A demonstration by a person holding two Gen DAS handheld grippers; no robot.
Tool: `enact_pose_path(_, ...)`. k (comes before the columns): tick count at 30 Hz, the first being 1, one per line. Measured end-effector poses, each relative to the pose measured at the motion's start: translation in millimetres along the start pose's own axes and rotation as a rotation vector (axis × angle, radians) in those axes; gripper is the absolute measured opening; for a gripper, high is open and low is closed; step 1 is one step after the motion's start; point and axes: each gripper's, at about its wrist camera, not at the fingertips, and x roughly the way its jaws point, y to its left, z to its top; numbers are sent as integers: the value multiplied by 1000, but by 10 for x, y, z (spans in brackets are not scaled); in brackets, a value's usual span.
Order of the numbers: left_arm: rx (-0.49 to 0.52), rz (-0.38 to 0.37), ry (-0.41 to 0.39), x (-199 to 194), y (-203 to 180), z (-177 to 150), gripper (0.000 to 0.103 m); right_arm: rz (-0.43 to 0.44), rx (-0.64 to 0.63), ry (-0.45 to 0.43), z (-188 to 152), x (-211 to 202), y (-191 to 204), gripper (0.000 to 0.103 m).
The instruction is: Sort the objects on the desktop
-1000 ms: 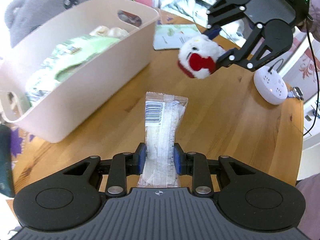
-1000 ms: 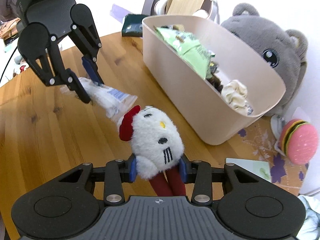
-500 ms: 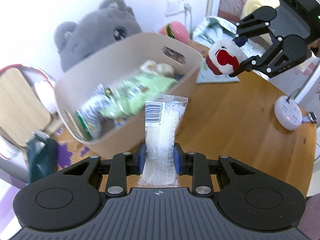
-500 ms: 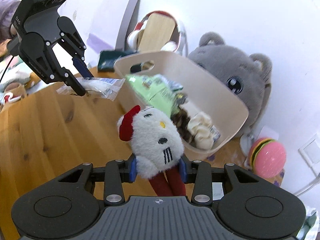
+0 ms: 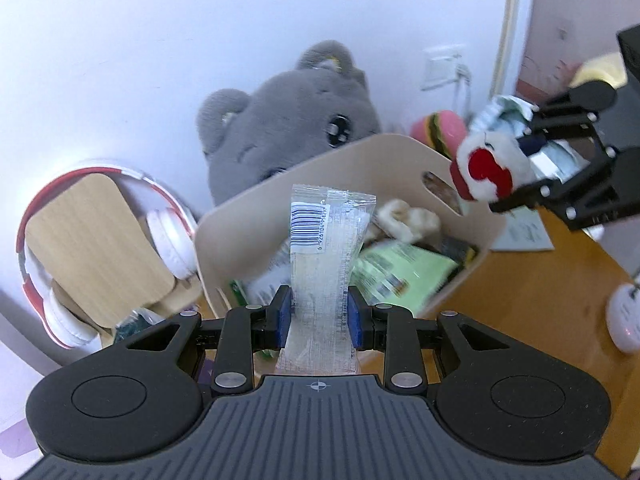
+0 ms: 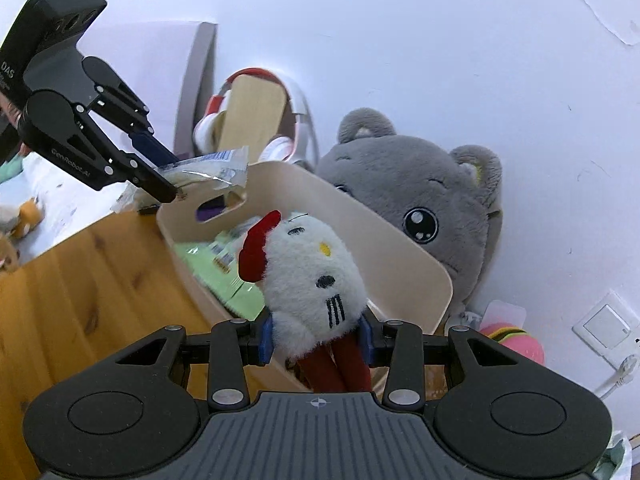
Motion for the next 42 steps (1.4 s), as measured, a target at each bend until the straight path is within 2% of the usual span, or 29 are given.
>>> enact_pose_path(6,-34,50,15,302,31,140,29,-45,42,14,107,277,-92,38)
enact_pose_path(12,-73,76,64,635,33,166,29,-62,105,51,97,550,-167,38)
enact_pose_path(19,-112,94,126,924,21,125,29,-58,195,104,-11,780,-247,38)
enact_pose_path(26,-139,107,163,1040,14,70,30,-46,260,139,-127,900,-285,40)
enact_pose_path(27,-146,108,156,1034,20,72,38,-51,262,145,-139,910,-283,42)
enact_pose_path(28,-159,107,148,1020,26,78,52,-54,262,148,-148,914,-282,51)
enact_pose_path(29,-165,116,140,1004,27,87,60,-57,261,148,-158,910,-277,53)
enact_pose_path(30,-162,137,132,989,21,99,74,-58,262,142,-163,898,-272,54)
enact_pose_path(31,-158,154,117,964,14,111,82,-62,262,137,-163,882,-266,59)
enact_pose_path(35,-187,154,74,854,27,127,85,-77,274,107,-144,793,-266,75)
enact_pose_path(40,-210,143,47,697,-11,96,85,-82,278,69,-87,652,-239,80)
enact_pose_path(42,-212,143,34,621,-40,74,85,-83,283,52,-66,581,-211,85)
